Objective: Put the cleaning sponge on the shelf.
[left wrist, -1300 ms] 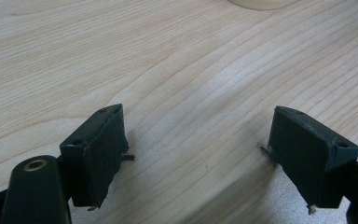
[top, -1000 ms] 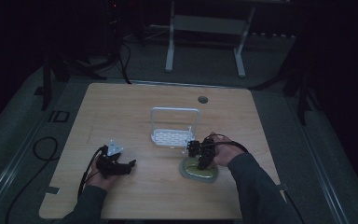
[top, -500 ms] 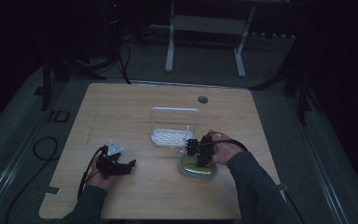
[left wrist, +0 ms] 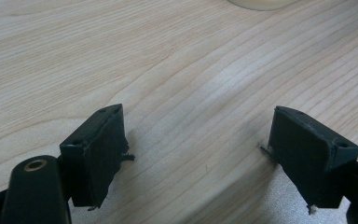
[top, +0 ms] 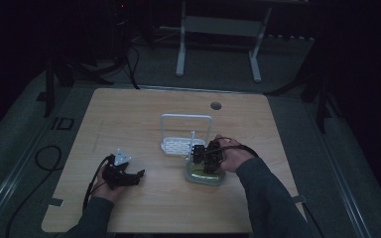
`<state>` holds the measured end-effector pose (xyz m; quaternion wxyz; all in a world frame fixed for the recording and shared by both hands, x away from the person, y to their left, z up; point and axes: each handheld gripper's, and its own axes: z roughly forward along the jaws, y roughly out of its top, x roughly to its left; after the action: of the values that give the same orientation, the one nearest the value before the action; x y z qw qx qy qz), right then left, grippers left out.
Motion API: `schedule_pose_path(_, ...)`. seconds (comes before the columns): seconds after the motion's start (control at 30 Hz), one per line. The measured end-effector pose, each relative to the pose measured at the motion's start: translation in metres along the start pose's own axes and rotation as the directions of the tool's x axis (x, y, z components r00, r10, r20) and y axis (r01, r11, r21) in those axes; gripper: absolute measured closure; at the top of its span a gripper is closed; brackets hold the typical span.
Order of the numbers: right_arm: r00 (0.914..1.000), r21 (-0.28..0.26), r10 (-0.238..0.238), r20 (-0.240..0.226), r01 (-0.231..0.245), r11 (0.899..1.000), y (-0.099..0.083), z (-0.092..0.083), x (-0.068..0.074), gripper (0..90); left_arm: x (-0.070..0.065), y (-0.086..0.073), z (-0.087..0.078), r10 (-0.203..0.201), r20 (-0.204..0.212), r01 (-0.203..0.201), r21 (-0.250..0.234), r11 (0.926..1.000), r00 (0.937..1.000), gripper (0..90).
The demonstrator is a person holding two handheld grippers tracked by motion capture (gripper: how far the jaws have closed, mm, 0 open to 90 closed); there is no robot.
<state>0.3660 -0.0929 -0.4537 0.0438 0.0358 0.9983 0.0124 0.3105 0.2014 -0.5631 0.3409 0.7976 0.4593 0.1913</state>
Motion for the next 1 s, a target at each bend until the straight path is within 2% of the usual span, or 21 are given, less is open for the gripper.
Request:
schedule_pose_path(0.27,0.9997,-0.012,-0.012,0.023,0.013,1.000,0.007,-0.004,-0.003,71.9,0.000,0.000,0.000,-0.001,0.000,0.001,-0.001,1.0000,1.0000,19.1)
schedule_pose_path(0.7,0.9962,-0.025,-0.060,0.063,0.062,0.998,0.020,-0.006,-0.007,71.9,0.000,0.000,0.000,0.000,0.000,0.000,0.000,1.0000,1.0000,19.1)
schedule_pose_path(1.0,0.9946,-0.034,-0.061,0.084,0.064,0.997,0.025,-0.006,-0.013,71.9,0.000,0.000,0.000,0.000,-0.001,0.000,-0.001,1.0000,1.0000,19.1)
